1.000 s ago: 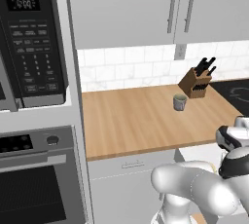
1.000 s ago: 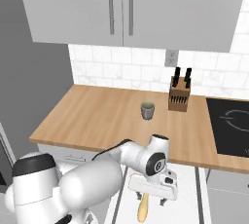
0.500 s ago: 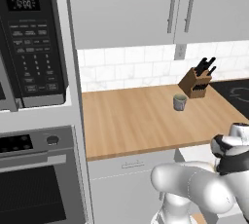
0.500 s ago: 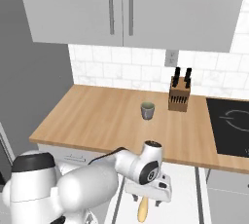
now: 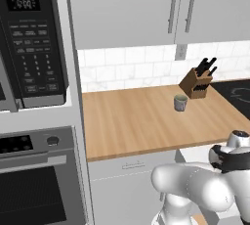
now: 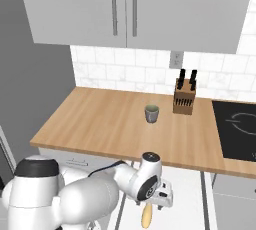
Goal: Pick the pizza cutter from the drawer and place it on the counter.
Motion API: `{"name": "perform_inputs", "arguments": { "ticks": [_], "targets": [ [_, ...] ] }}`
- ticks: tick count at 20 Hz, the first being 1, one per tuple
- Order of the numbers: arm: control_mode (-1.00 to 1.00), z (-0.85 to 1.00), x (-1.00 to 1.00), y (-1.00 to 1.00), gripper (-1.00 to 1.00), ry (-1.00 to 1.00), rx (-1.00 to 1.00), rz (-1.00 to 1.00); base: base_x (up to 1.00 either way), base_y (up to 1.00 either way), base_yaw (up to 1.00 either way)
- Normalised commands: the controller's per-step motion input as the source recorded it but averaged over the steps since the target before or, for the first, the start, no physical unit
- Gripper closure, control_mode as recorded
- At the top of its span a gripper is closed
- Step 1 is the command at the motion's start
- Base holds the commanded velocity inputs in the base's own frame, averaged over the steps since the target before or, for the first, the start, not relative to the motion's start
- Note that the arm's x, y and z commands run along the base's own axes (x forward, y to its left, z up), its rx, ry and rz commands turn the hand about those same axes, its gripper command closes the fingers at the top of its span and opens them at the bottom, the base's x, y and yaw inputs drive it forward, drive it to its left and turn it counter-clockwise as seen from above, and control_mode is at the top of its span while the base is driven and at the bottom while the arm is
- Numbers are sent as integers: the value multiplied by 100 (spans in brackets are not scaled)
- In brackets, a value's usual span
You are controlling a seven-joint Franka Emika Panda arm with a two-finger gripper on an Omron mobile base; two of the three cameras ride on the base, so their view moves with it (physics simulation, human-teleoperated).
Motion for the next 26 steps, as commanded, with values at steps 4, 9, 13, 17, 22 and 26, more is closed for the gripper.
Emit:
{"name": "perform_inputs", "arguments": {
  "ticks": [4, 9, 13, 17, 22, 26],
  "targets": [
    [-100, -21, 8, 0, -100, 0, 0, 2, 0, 0, 0],
    [-100, -30, 0, 0, -100, 0, 0, 4, 0, 0, 0],
    [-100, -31, 0, 0, -100, 0, 0, 4, 0, 0, 0],
    [-100, -23, 0, -1, -100, 0, 0, 5, 0, 0, 0],
    [-100, -17, 0, 0, 100, 0, 0, 4, 0, 0, 0],
    [-100, -17, 0, 0, 100, 0, 0, 4, 0, 0, 0]
  ]
}}
